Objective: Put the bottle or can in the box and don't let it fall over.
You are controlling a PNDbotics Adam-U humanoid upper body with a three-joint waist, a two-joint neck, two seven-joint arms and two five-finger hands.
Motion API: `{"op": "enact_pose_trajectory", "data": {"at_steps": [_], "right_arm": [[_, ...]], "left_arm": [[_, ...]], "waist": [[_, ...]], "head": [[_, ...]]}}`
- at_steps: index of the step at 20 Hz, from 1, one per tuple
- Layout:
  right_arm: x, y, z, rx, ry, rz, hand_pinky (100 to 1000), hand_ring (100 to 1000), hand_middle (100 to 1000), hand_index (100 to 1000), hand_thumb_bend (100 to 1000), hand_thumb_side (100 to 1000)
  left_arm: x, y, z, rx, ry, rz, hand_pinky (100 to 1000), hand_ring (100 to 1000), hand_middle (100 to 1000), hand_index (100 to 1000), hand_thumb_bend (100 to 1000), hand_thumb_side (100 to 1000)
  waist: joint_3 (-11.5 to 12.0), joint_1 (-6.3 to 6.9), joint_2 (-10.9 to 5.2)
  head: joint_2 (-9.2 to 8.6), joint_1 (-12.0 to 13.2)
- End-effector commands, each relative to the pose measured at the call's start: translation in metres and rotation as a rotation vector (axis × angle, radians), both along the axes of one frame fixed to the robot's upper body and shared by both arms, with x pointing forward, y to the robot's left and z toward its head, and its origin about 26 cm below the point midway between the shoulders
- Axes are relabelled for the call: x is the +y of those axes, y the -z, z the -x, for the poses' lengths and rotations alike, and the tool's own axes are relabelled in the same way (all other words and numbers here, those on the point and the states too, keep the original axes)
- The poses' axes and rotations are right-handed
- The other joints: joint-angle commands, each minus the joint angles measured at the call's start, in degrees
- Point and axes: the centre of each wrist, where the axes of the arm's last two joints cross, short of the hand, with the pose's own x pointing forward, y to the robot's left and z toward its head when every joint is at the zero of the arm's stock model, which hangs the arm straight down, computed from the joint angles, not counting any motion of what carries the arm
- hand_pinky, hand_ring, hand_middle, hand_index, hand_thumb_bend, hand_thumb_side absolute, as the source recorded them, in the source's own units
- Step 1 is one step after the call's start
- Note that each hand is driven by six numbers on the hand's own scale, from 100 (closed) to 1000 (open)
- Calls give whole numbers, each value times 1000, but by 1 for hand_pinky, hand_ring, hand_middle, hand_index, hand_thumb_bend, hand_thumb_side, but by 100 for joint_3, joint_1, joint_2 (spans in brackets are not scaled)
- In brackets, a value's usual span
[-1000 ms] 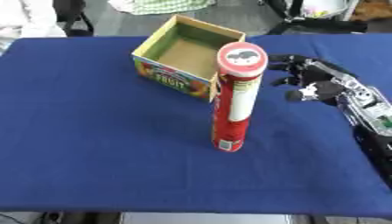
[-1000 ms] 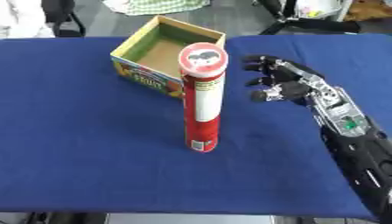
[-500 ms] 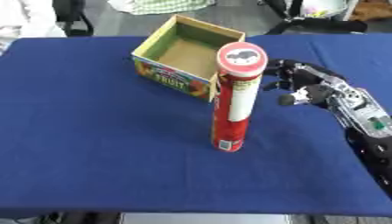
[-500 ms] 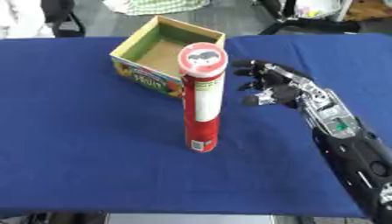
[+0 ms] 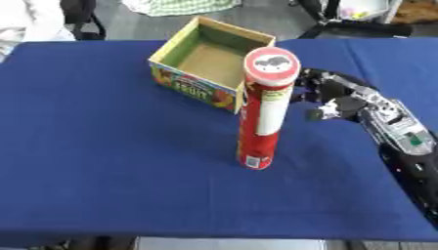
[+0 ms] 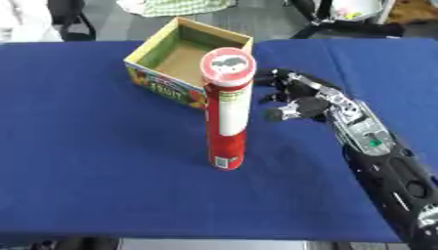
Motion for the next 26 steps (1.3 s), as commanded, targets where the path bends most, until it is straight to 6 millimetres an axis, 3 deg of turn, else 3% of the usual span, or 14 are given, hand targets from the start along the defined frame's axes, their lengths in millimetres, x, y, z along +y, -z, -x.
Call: {"op": "enact_pose_trajectory", "data": {"at_steps": [1,12,26], "right_arm": [[3,-16,-2,-46,-19,20,808,1000,1000,907,968,348],[19,-18,-6,-59,-54,25,810,1000,1000,913,984,362],[34,-20,-8,-70,-100,15,812,1000,1000,915,941,324]], "left_arm": [[3,-10,-2,-24,12,-25,714,1000,904,840,502,878],[2,-10,-2,-23,14,-23,714,1000,904,840,502,879],[2,-9,-2,-21,14,-19,715,1000,904,840,503,879]], "waist": [[13,5,-41],[40,-2,-30],[63,-10,-22]], "head": [[30,0],[30,-12],[30,-18]]}}
